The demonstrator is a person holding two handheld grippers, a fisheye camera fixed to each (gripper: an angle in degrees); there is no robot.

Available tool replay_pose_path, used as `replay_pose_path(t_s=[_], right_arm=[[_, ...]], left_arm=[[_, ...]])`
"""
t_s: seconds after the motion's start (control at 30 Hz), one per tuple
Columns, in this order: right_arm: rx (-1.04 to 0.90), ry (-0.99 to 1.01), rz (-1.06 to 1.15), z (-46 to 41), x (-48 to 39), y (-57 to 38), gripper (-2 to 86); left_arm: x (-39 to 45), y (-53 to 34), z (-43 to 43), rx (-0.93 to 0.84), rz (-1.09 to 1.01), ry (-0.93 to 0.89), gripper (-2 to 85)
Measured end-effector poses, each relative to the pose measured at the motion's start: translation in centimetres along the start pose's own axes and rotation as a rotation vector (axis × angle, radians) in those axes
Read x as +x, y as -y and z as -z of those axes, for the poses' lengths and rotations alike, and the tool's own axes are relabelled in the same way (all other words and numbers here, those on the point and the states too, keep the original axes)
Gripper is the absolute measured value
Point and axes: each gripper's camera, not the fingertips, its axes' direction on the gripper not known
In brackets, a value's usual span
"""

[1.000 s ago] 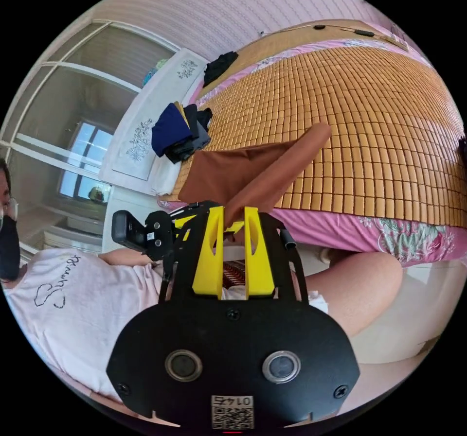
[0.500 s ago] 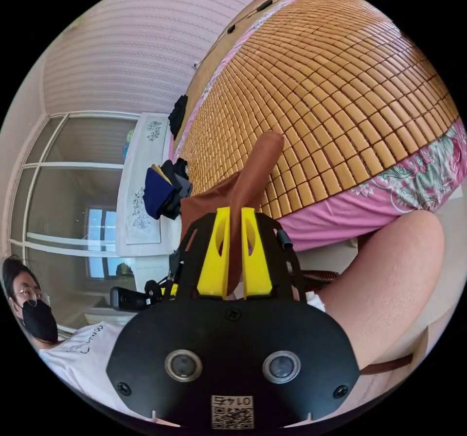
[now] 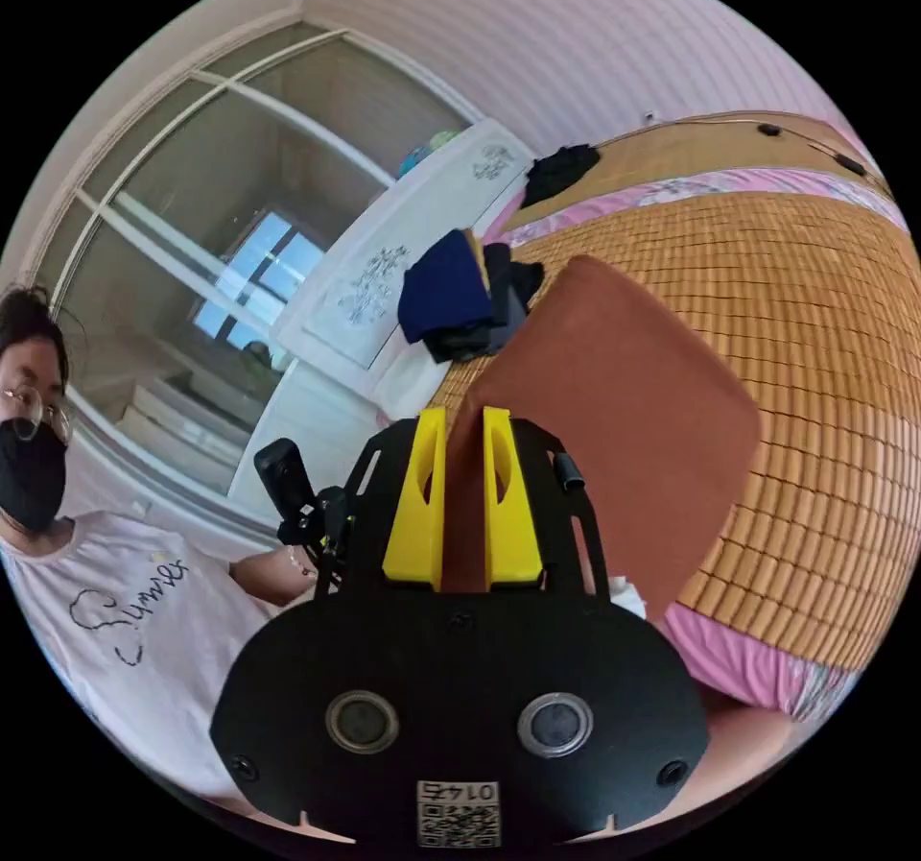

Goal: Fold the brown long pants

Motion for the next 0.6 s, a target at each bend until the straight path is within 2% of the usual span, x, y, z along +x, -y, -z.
replay_pose_path(t_s=[0.07, 0.13, 0.17, 0.23, 0.4, 0.5, 0.6], right_arm=[[-0.213, -0.061, 0.059, -7.6, -0.4, 0.9, 8.5], [-0.324, -0.165, 0.000, -10.9, 0.4, 0.3, 7.6], [-0.344, -0.154, -0.013, -11.3, 0.4, -0.4, 7.6], [-0.320, -0.154, -0.009, -10.3, -0.2, -1.8, 7.7], [-0.182, -0.375, -0.020, -4.2, -1.0, -5.9, 10.2], [-0.085, -0.475, -0.163, -0.5, 1.4, -8.2, 15.7], [-0.039, -0.432, -0.353, 0.8, 4.7, -10.1, 22.0]], left_arm=[[-3.3, -4.2, 3.5, -0.051, 0.127, 0.176, 9.1], [-5.9, -7.1, 5.4, -0.079, 0.247, 0.276, 9.9], [-7.3, -8.5, 6.4, -0.074, 0.317, 0.291, 10.1], [-8.9, -9.8, 7.6, -0.020, 0.392, 0.297, 10.2], [-13.4, -8.2, 5.6, 0.087, 0.439, 0.288, 12.7], [-16.7, -4.6, 1.7, 0.099, 0.409, 0.278, 15.7], [-20.5, -1.7, -3.1, 0.055, 0.436, 0.227, 18.1]])
